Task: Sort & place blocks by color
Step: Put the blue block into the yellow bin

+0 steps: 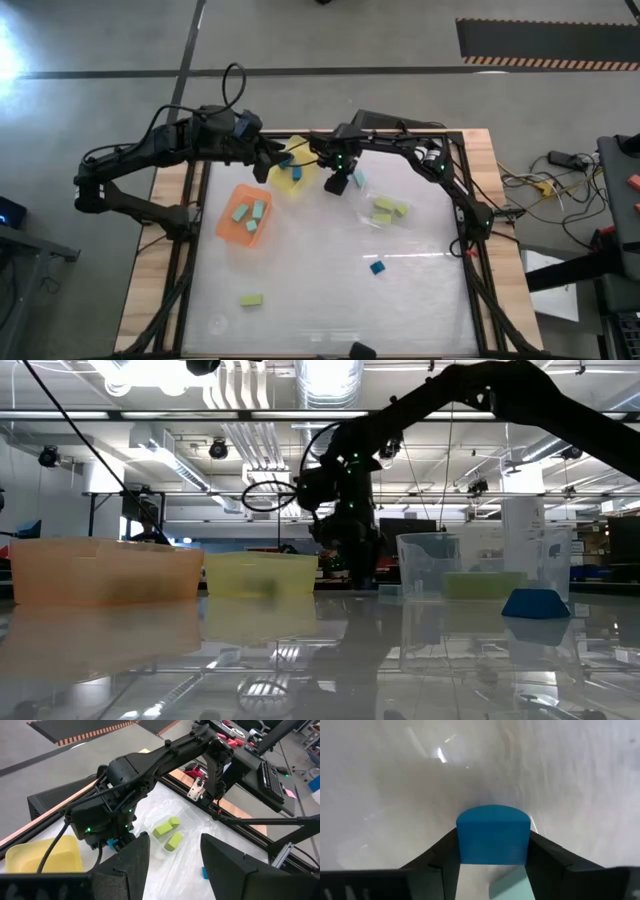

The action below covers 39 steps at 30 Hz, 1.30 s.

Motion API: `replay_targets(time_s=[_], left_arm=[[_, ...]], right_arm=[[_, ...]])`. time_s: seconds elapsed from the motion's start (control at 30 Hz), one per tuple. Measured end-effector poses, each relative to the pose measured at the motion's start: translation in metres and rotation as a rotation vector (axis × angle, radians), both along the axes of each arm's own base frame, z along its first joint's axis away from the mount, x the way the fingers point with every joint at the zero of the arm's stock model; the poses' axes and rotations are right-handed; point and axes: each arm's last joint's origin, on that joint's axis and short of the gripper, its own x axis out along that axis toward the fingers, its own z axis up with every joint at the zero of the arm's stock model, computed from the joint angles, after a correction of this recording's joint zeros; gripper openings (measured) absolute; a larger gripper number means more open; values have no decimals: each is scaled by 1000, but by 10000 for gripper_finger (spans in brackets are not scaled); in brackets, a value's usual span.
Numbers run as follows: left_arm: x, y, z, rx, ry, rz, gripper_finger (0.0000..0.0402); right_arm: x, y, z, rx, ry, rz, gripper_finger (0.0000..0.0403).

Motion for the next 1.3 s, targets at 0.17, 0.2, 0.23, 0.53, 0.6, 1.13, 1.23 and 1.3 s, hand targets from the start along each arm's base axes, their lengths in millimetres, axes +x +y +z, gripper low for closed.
replay_targets(time_s=[0.17, 0.2, 0.23, 0.53, 0.6, 1.13, 1.23, 1.3], left_arm=[[0, 0, 0, 0, 0, 0, 160], [0, 0, 0, 0, 0, 0, 160], [0, 0, 0, 0, 0, 0, 160], [0, 0, 0, 5, 1, 11, 160], [0, 1, 0, 10, 2, 23, 160], [-2, 1, 7, 55, -53, 43, 160], [-2, 1, 8, 56, -55, 45, 160], [-3, 1, 8, 57, -53, 45, 160]], right_arm=[[4, -2, 19, -15, -29, -16, 173], [6, -3, 24, -22, -39, -20, 176], [7, -3, 29, -29, -52, -27, 176], [18, -9, 76, -93, -203, -94, 171], [19, -10, 86, -105, -235, -105, 171], [54, -24, 82, -204, -528, -152, 171], [58, -27, 74, -214, -537, -161, 172], [60, -28, 69, -213, -536, -162, 175]])
